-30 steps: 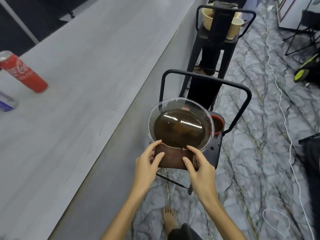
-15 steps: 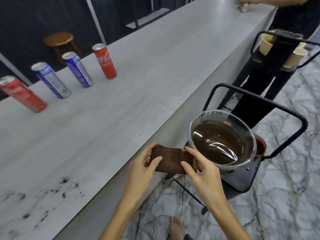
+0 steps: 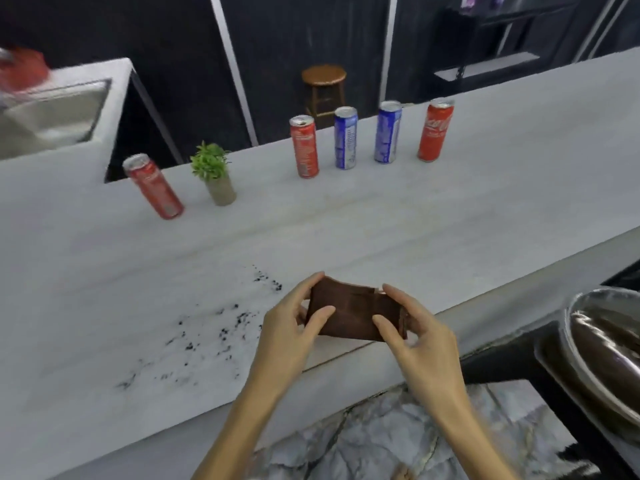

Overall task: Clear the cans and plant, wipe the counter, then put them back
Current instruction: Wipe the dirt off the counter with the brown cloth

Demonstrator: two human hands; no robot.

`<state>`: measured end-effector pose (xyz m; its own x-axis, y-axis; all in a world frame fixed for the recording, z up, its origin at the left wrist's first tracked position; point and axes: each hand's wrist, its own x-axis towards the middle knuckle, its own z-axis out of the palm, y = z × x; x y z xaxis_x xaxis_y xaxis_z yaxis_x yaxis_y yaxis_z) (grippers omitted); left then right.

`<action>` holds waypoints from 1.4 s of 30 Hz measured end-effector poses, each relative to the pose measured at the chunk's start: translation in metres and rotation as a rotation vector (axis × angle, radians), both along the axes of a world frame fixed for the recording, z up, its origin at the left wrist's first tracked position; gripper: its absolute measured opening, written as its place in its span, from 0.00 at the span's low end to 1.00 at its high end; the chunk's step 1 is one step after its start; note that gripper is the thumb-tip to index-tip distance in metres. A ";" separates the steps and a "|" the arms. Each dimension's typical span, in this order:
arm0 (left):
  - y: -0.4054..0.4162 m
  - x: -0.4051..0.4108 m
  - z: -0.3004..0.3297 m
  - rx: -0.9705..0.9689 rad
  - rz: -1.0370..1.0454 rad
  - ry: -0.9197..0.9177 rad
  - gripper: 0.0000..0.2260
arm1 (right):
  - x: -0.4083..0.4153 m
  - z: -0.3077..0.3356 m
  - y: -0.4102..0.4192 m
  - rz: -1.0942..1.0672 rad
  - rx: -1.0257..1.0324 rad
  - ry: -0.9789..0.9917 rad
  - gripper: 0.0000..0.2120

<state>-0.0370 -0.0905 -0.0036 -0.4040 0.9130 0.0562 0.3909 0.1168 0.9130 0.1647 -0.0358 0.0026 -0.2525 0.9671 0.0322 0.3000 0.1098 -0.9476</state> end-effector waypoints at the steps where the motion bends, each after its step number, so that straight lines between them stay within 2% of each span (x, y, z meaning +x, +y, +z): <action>1: -0.010 -0.014 0.001 0.001 0.034 0.013 0.21 | -0.016 0.001 -0.004 0.031 0.004 0.004 0.21; 16: -0.165 -0.173 -0.011 -0.045 0.412 0.124 0.22 | -0.216 -0.014 -0.089 0.427 0.085 -0.059 0.21; 21: -0.186 -0.197 -0.020 -0.082 0.400 0.273 0.22 | -0.251 -0.028 -0.109 0.528 0.145 -0.145 0.22; 25: -0.195 -0.206 -0.031 -0.111 0.368 0.346 0.23 | -0.259 -0.041 -0.118 0.597 0.272 -0.277 0.23; 31: -0.210 -0.218 -0.052 -0.159 0.421 0.476 0.22 | -0.255 -0.047 -0.114 0.507 0.486 -0.426 0.25; 35: -0.223 -0.232 -0.058 -0.152 0.432 0.570 0.19 | -0.274 -0.041 -0.107 0.803 0.706 -0.426 0.24; 38: -0.236 -0.243 -0.064 -0.237 0.377 0.665 0.23 | -0.290 -0.048 -0.121 1.047 0.707 -0.592 0.31; 40: -0.243 -0.247 -0.070 -0.334 0.321 0.689 0.26 | -0.290 -0.057 -0.133 1.060 0.709 -0.717 0.34; 42: -0.245 -0.249 -0.075 -0.394 0.279 0.708 0.27 | -0.282 -0.061 -0.142 1.026 0.697 -0.748 0.35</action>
